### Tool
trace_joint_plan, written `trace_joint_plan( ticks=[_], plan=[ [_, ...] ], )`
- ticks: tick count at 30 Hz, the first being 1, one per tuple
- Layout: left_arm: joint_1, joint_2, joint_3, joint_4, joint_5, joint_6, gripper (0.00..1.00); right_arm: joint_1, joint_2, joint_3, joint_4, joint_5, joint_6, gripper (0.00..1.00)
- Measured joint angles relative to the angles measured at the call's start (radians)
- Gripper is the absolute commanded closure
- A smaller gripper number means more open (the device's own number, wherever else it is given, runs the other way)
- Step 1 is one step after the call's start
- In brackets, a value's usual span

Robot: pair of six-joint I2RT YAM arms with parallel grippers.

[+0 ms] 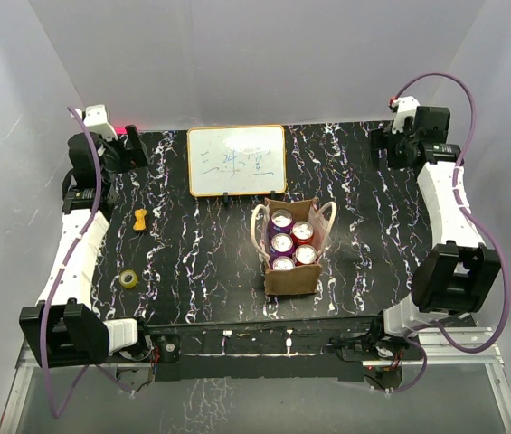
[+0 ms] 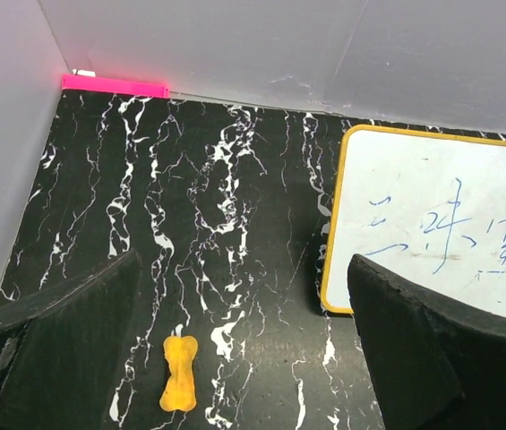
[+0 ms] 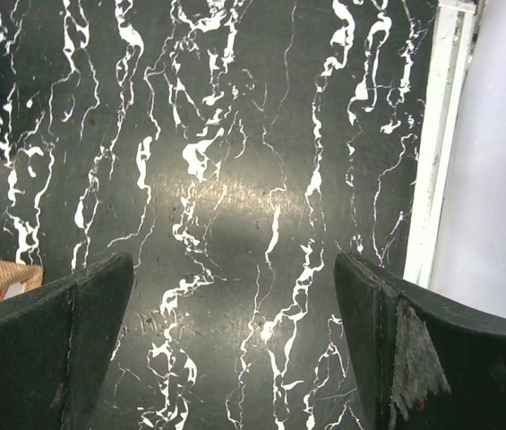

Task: Place the beverage into the canvas bag

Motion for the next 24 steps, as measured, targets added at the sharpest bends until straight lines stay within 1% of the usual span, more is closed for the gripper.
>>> trace_joint_plan(
  ticks=[4, 7, 10, 13, 16, 20, 24],
  plan=[
    [0.008, 0.000, -0.009, -0.002, -0.001, 0.001, 0.03, 0.000, 0.018, 0.064, -0.018, 0.023, 0.028, 0.01],
    [0.011, 0.000, 0.009, -0.031, -0.004, 0.016, 0.03, 0.000, -0.013, 0.064, 0.025, 0.028, 0.039, 0.01],
    [0.012, 0.001, 0.075, -0.092, 0.011, 0.055, 0.03, 0.000, -0.115, -0.035, 0.120, 0.022, 0.056, 0.01],
    [0.012, -0.005, 0.142, -0.098, 0.025, 0.102, 0.03, 0.000, -0.261, -0.160, 0.182, 0.013, 0.068, 0.01],
    [0.012, -0.025, 0.161, -0.098, 0.042, 0.157, 0.03, 0.000, -0.378, -0.228, 0.230, 0.013, 0.072, 0.01],
    [0.012, -0.049, 0.161, -0.127, 0.068, 0.208, 0.03, 0.000, -0.478, -0.242, 0.251, 0.008, 0.058, 0.01],
    [0.012, -0.068, 0.161, -0.162, 0.070, 0.202, 0.03, 0.000, -0.530, -0.233, 0.248, -0.011, 0.056, 0.01]
  ],
)
